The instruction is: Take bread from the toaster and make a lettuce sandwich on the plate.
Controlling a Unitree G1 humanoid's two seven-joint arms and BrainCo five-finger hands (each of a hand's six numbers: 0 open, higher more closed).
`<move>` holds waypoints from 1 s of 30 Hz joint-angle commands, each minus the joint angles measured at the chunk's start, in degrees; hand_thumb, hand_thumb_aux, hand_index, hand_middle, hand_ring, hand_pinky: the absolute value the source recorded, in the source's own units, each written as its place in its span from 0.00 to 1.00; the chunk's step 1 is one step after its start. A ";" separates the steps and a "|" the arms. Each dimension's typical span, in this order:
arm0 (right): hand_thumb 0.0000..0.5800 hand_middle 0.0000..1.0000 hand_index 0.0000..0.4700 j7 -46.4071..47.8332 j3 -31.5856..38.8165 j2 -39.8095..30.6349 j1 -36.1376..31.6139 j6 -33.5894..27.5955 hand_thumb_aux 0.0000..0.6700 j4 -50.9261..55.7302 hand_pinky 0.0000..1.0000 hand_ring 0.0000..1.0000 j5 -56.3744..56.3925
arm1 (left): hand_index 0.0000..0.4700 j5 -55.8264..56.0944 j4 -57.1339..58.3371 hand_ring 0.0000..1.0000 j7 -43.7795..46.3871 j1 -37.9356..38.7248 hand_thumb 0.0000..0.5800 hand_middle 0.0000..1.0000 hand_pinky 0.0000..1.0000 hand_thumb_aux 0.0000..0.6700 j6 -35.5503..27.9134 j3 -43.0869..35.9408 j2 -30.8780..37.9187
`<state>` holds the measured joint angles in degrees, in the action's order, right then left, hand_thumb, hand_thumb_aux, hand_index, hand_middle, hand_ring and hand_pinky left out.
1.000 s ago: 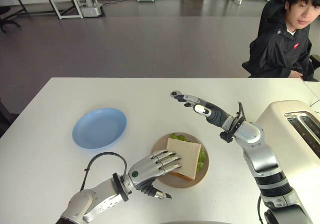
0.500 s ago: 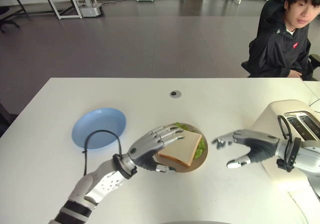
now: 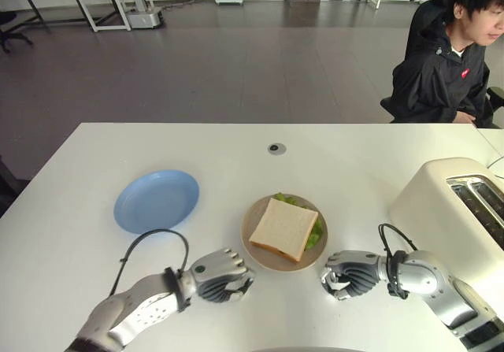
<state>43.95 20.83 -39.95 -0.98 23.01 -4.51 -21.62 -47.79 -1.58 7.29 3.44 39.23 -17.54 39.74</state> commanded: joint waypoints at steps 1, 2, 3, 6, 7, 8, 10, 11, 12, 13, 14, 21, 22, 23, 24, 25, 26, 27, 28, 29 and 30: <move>1.00 0.97 1.00 -8.42 1.64 5.24 -4.61 -1.54 1.00 16.62 0.97 0.97 -5.13 | 1.00 -10.65 8.95 1.00 -4.20 -6.92 1.00 1.00 1.00 1.00 -6.16 -3.03 -1.69; 1.00 0.98 1.00 -11.67 1.24 6.61 -6.74 -1.41 1.00 20.17 0.98 0.98 -5.70 | 1.00 -10.54 9.76 1.00 -6.07 -8.72 1.00 1.00 1.00 1.00 -7.69 -2.48 -2.52; 1.00 0.98 1.00 -14.53 0.79 8.13 -8.72 -1.30 1.00 23.35 0.98 0.98 -5.59 | 1.00 -10.85 11.58 1.00 -8.26 -11.55 1.00 1.00 1.00 1.00 -9.47 -2.34 -4.07; 1.00 0.98 0.98 -21.73 1.07 13.08 -15.95 -0.75 0.98 33.73 0.98 0.98 -6.01 | 1.00 -11.22 20.49 1.00 -13.82 -19.66 1.00 1.00 1.00 1.00 -13.77 -3.42 -9.12; 1.00 0.99 1.00 -24.37 1.63 14.88 -19.06 -0.50 1.00 37.91 0.99 0.99 -6.99 | 1.00 -11.13 22.66 1.00 -15.06 -21.21 1.00 1.00 1.00 1.00 -14.58 -3.97 -10.47; 1.00 1.00 1.00 -26.69 1.97 16.31 -21.59 0.31 1.00 41.18 1.00 1.00 -7.50 | 1.00 -11.18 23.77 1.00 -16.08 -22.06 1.00 1.00 1.00 1.00 -15.15 -4.57 -11.49; 1.00 1.00 1.00 -29.15 1.49 17.14 -23.32 3.48 1.00 42.93 1.00 1.00 -6.65 | 1.00 -10.75 24.55 1.00 -17.13 -22.87 1.00 1.00 1.00 1.00 -15.03 -5.89 -12.46; 0.98 0.99 0.85 -29.78 1.00 16.73 -23.05 4.98 0.85 42.28 0.99 0.99 -5.98 | 1.00 -10.44 24.75 1.00 -17.59 -23.17 1.00 1.00 1.00 1.00 -14.96 -6.30 -12.60; 0.93 0.99 0.73 -30.18 0.56 16.14 -22.54 6.36 0.73 41.29 0.99 0.99 -5.44 | 1.00 -9.88 24.65 1.00 -18.05 -23.21 1.00 1.00 1.00 1.00 -14.84 -6.30 -12.47; 0.78 0.99 0.53 -30.30 -0.08 15.41 -21.76 7.31 0.53 39.68 0.99 0.99 -4.79 | 1.00 -9.16 23.85 1.00 -18.40 -22.89 1.00 1.00 1.00 1.00 -14.85 -5.83 -12.00; 0.35 1.00 0.19 -30.46 -0.78 14.54 -20.94 8.09 0.19 37.76 1.00 1.00 -4.37 | 1.00 -8.13 22.43 1.00 -18.36 -22.19 1.00 1.00 1.00 1.00 -14.78 -5.03 -11.30; 0.00 0.74 0.00 -27.06 -13.17 6.48 -15.42 4.96 0.00 17.39 0.74 0.74 5.86 | 0.84 5.99 -4.26 0.96 -10.53 -8.28 0.97 0.96 0.96 0.84 -16.08 6.09 -4.82; 0.00 0.00 0.00 -26.03 -14.13 7.21 -14.99 3.89 0.00 15.33 0.00 0.00 9.10 | 0.60 12.01 -6.81 0.30 -9.73 -6.73 0.84 0.30 0.30 0.60 -15.57 7.59 -6.03; 0.00 0.00 0.00 -25.44 -14.49 8.72 -14.92 3.50 0.00 14.40 0.00 0.00 11.95 | 0.53 18.30 -7.94 0.08 -8.96 -5.83 0.78 0.08 0.08 0.53 -15.06 8.65 -7.70; 0.00 0.00 0.00 -25.78 -14.35 10.78 -15.15 3.43 0.00 14.80 0.00 0.00 13.53 | 0.00 23.38 -7.40 0.00 -8.46 -5.75 0.00 0.00 0.00 0.00 -14.75 9.29 -9.56; 0.00 0.00 0.00 -26.09 -13.71 13.33 -15.31 4.30 0.00 16.37 0.00 0.00 14.95 | 0.00 28.77 -5.63 0.00 -7.34 -6.23 0.00 0.00 0.00 0.00 -14.71 9.42 -11.77; 0.00 0.00 0.00 -26.20 -13.35 15.49 -15.28 5.15 0.00 17.81 0.00 0.00 16.41 | 0.00 33.25 -4.01 0.00 -6.05 -6.71 0.00 0.00 0.00 0.00 -14.65 9.36 -13.70; 0.00 0.00 0.00 -26.10 -13.25 17.54 -15.17 5.93 0.00 19.29 0.00 0.00 18.04 | 0.00 37.72 -2.71 0.00 -4.31 -7.08 0.00 0.00 0.00 0.00 -14.76 9.18 -15.51; 0.00 0.00 0.00 -25.90 -13.44 18.92 -15.00 7.15 0.00 20.41 0.00 0.00 19.27 | 0.00 40.44 -1.58 0.00 -3.04 -7.40 0.00 0.00 0.00 0.00 -14.54 9.10 -16.67; 0.00 0.00 0.00 -25.69 -13.85 19.84 -14.83 8.30 0.00 21.42 0.00 0.00 20.22 | 0.00 42.81 -0.71 0.00 -1.70 -7.43 0.00 0.00 0.00 0.00 -14.19 9.20 -17.54; 0.00 0.00 0.00 -25.41 -14.26 20.41 -14.80 9.56 0.00 22.39 0.00 0.00 20.83 | 0.00 44.74 -0.13 0.00 -0.51 -7.31 0.00 0.00 0.00 0.00 -13.81 9.57 -18.16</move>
<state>17.88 7.36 -20.48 -16.46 30.65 15.99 -2.64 -6.79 -3.33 4.40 -3.26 25.09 -8.42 22.70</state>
